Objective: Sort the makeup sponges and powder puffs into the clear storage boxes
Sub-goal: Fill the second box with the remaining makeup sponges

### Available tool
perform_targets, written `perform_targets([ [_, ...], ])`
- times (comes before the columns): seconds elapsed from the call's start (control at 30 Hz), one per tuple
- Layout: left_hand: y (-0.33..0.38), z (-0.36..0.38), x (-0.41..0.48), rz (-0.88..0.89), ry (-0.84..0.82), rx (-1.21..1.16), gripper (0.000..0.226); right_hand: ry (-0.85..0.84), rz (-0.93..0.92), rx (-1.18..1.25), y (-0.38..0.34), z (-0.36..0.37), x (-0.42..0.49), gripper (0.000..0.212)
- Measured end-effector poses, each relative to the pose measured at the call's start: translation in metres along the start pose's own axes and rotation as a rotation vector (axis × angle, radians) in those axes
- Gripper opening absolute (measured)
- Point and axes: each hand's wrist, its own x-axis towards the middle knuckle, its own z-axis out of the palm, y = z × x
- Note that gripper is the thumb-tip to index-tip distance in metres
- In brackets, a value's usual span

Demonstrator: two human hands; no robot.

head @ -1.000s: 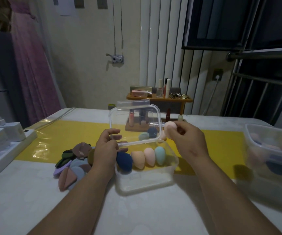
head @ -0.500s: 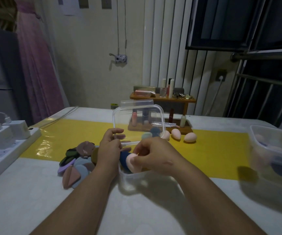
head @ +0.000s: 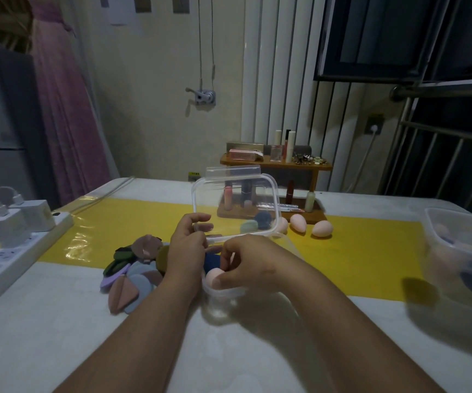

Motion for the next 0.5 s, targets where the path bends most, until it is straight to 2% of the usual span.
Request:
perform_targets([
  [0.2,-0.005,0.000,0.003,0.013,0.002,-0.014,0.051,-0.021,0.033,0.061,0.001,-0.003,-0.002,0.013],
  [0.37,-0.010,-0.003,0.008,0.010,-0.002,-0.006,0.051,-0.031,0.054,-0.015,-0.002,-0.003,0.000,0.008],
  [0.5,-0.012,-0.003,0.010,0.007,-0.001,-0.007,0.052,0.007,0.065,0.065,0.000,-0.001,0.000,0.012],
])
